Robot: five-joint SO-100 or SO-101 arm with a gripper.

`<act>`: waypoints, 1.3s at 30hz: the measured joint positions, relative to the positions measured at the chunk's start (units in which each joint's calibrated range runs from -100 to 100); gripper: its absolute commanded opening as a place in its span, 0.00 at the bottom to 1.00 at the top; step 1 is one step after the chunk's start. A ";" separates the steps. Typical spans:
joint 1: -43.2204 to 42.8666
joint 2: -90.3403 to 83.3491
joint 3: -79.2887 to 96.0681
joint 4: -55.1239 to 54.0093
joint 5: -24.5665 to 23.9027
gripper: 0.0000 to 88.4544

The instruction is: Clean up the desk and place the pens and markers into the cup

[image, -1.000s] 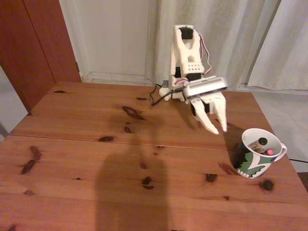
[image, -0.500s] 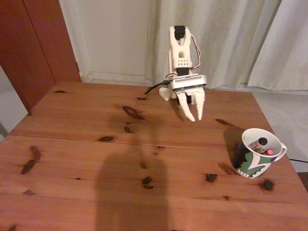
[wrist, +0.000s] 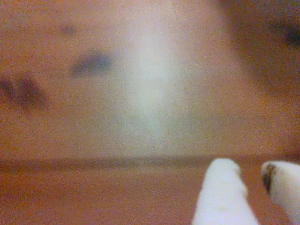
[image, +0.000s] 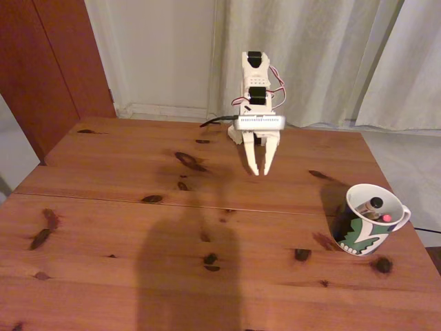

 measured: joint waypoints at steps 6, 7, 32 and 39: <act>0.37 -9.58 0.17 20.16 1.56 0.07; 0.37 -11.27 0.17 23.23 1.76 0.07; 0.44 -22.46 0.17 54.17 4.15 0.07; 0.44 -22.46 0.17 54.17 4.15 0.08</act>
